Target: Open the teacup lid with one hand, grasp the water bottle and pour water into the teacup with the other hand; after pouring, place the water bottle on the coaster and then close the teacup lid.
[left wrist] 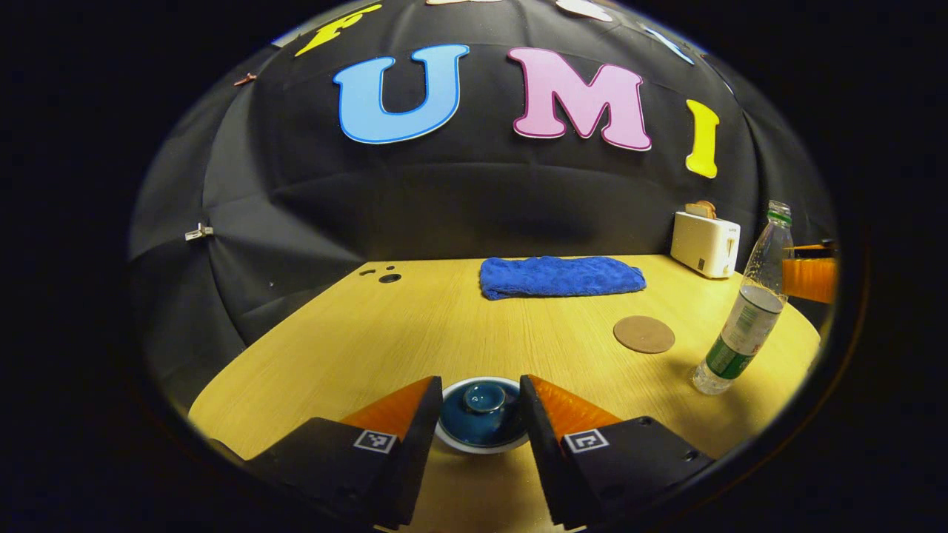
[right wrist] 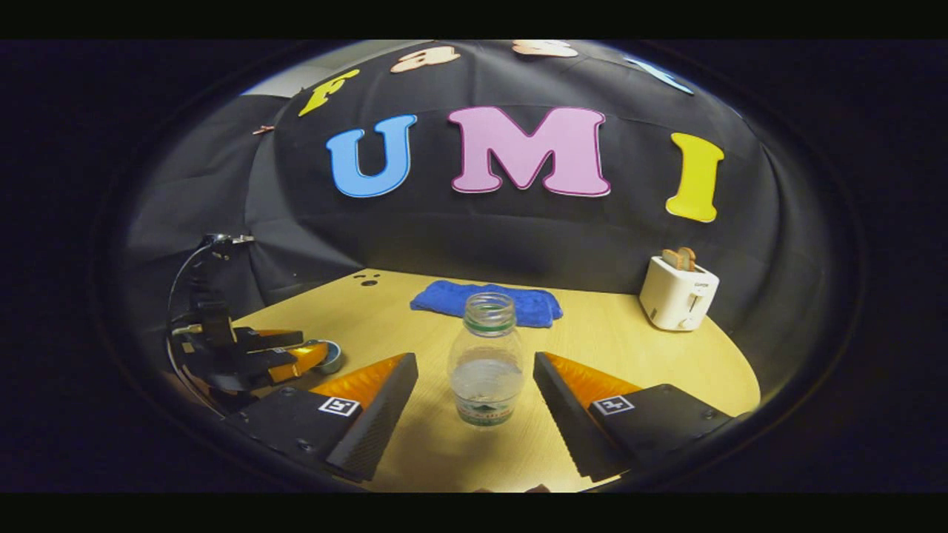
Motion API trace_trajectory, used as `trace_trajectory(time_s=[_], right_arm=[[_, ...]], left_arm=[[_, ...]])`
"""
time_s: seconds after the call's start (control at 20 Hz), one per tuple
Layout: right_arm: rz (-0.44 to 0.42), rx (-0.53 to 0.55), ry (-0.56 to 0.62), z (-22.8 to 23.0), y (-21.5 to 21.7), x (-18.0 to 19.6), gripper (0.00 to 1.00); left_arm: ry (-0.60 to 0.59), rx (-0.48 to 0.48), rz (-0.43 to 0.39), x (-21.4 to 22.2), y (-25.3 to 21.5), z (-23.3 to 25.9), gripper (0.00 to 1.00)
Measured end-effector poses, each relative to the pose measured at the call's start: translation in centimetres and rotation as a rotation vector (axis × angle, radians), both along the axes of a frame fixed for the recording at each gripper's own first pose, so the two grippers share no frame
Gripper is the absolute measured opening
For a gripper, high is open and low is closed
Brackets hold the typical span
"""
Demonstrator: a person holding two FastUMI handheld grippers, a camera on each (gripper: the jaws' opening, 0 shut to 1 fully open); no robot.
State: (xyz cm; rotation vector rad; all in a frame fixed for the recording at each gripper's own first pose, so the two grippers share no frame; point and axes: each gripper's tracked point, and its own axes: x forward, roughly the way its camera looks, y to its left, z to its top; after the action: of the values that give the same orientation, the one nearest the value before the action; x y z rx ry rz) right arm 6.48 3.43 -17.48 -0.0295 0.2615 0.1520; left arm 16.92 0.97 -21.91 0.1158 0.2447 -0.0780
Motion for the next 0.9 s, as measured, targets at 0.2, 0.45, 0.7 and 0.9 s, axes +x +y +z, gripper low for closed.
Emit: trace_trajectory(time_s=[0.2,0.45,0.7,0.9], right_arm=[[-0.005,0.001,-0.004,-0.5,0.0,0.7,0.98],[-0.009,0.010,-0.005,-1.1,-0.1,1.3,0.99],[-0.014,0.018,-0.023,-1.5,0.0,1.8,1.00],[-0.036,0.035,-0.028,-2.2,-0.1,2.3,1.00]], left_arm=[[-0.001,0.007,-0.013,-0.1,-0.2,-0.1,0.62],[-0.007,0.036,-0.018,0.2,-0.2,-0.1,0.42],[-0.020,0.067,-0.017,0.4,-0.5,0.1,0.31],[-0.048,0.042,0.006,0.3,-0.4,1.0,0.25]])
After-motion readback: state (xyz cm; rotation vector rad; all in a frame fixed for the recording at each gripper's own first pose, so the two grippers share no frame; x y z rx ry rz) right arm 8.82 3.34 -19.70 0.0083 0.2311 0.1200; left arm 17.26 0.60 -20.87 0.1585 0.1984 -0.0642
